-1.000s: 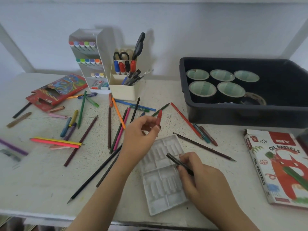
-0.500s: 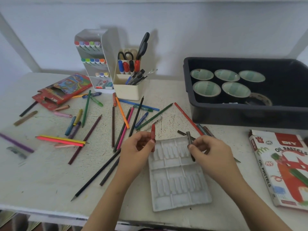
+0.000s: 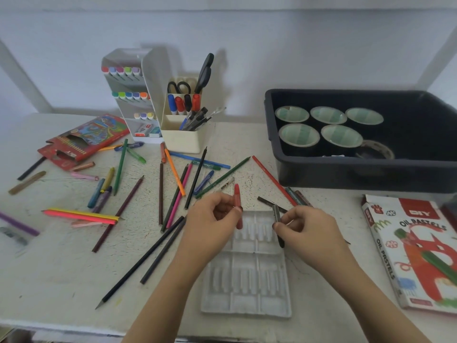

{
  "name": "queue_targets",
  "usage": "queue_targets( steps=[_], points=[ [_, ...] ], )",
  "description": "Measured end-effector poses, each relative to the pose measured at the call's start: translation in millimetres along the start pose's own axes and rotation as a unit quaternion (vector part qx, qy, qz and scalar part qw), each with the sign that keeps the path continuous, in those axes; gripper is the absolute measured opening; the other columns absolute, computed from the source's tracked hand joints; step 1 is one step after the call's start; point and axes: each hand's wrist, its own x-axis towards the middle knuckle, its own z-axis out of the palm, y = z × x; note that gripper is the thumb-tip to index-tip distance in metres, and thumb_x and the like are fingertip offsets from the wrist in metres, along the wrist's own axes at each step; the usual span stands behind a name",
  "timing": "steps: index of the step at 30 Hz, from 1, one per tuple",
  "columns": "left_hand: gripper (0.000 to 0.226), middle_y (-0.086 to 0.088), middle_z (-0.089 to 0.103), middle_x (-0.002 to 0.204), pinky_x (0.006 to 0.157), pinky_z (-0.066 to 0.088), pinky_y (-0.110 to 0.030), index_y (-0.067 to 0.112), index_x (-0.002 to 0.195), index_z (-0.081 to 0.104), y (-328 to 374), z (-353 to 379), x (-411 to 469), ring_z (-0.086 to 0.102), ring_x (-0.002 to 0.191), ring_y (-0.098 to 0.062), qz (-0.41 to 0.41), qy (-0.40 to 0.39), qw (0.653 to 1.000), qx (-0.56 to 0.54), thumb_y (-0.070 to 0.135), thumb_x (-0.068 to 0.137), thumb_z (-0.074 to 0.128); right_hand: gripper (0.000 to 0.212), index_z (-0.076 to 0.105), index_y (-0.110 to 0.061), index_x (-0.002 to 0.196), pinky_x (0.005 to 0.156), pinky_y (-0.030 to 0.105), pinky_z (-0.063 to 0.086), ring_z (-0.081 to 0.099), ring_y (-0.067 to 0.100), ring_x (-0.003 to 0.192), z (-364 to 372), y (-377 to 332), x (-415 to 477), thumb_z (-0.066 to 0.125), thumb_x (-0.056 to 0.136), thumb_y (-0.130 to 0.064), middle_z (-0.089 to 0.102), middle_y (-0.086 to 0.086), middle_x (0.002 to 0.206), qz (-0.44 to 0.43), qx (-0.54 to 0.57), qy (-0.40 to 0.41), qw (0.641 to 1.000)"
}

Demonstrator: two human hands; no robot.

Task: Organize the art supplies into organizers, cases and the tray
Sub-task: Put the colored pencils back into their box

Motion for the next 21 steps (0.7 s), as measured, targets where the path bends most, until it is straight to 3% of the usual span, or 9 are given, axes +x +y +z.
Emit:
queue_targets(
  steps=[6,11,16,21],
  points=[
    [0.01,0.005,0.069,0.067,0.057,0.045,-0.01,0.02,0.082,0.067,10,18,-3,0.063,0.061,0.001,0.031,-0.05,0.997,0.045,0.009,0.082,0.065,0.012,0.061,-0.027,0.073,0.051,0.009,0.041,0.054,0.0,0.059,-1,2,5,0.068,0.08,-0.019,0.061,-0.01,0.066,-0.064,0.01,0.006,0.998],
    [0.022,0.018,0.068,0.083,0.065,0.048,-0.014,0.03,0.086,0.066,5,12,0,0.063,0.078,-0.004,0.193,-0.057,0.976,0.088,0.009,0.081,0.07,0.016,0.061,-0.03,0.084,0.05,0.017,0.042,0.052,0.012,0.055,-12,5,6,0.067,0.08,-0.016,0.059,-0.003,0.061,-0.203,0.044,0.009,0.978],
    [0.016,0.018,0.068,0.085,0.07,0.047,-0.012,0.021,0.089,0.07,-9,11,6,0.062,0.085,-0.003,0.236,-0.039,0.964,0.114,0.009,0.078,0.073,0.024,0.058,-0.032,0.091,0.064,0.013,0.049,0.064,0.004,0.067,-13,16,6,0.063,0.084,-0.01,0.069,-0.019,0.071,-0.221,0.007,-0.036,0.975],
    [0.008,0.016,0.068,0.085,0.078,0.049,-0.024,0.021,0.087,0.069,-20,7,3,0.061,0.086,-0.001,0.309,-0.098,0.924,0.201,0.018,0.082,0.065,0.015,0.062,-0.03,0.084,0.054,0.017,0.048,0.06,0.009,0.064,-9,20,8,0.062,0.085,-0.015,0.065,-0.011,0.072,-0.22,0.021,-0.017,0.975]
  ],
)
